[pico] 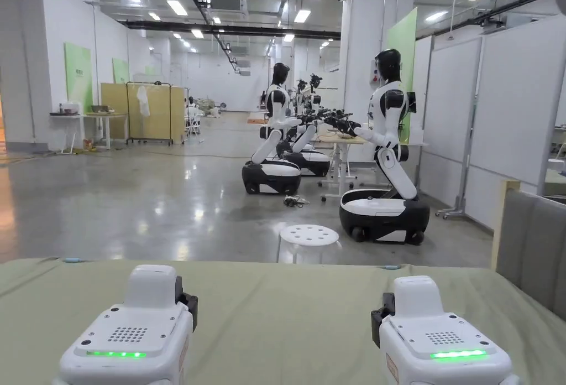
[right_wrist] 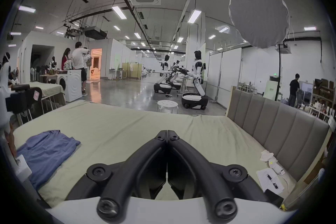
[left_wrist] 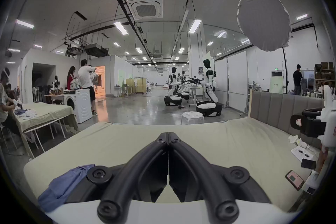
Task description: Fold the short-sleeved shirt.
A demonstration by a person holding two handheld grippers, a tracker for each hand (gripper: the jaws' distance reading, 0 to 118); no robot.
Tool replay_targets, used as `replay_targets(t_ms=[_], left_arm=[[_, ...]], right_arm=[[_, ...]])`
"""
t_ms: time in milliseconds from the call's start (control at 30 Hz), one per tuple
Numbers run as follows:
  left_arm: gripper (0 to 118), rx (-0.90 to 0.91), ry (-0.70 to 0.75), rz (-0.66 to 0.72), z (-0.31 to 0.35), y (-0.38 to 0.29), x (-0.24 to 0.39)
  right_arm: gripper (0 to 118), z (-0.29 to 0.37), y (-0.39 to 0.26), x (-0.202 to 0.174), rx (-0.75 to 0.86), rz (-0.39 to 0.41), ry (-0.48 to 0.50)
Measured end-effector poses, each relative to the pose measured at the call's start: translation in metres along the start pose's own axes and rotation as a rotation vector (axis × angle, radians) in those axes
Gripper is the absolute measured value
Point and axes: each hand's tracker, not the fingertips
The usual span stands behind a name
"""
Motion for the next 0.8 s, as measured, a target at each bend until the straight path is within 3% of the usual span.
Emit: replay_targets(t_ms=[133, 300, 500, 533, 567, 600, 800], left_arm=[[0, -0.030, 0.058, 0.008, 0.010, -0.007, -0.029], [0, -0.117, 0.193, 0.023, 0.034, -0.022, -0.103], [1, -0.503, 0.177, 0.077, 0.026, -0.051, -0.198], [17, -0.551, 0.149, 0.097, 0.021, -0.058, -0.210], [72, -0.581, 0.124, 0.121, 0.014, -0.069, -0.222], [114, -0.615, 0.117, 0.133, 0.007, -0.079, -0.231], [117, -0.764, 0.140, 0.123, -0.047, -0.151, -0.264]], right_arm=[[3, -0.004, 0.003, -0.037, -0.001, 0.028, 0.085], [3, -0.006, 0.000, -0.129, -0.012, 0.045, 0.291], [3, -0.007, -0.019, -0.215, -0.080, 0.051, 0.472], [3, -0.008, -0.024, -0.224, -0.084, 0.059, 0.477], [3, -0.008, -0.029, -0.233, -0.092, 0.069, 0.485], [3, -0.010, -0.034, -0.240, -0.101, 0.080, 0.492], [3, -0.036, -0.054, -0.259, -0.155, 0.125, 0.492]])
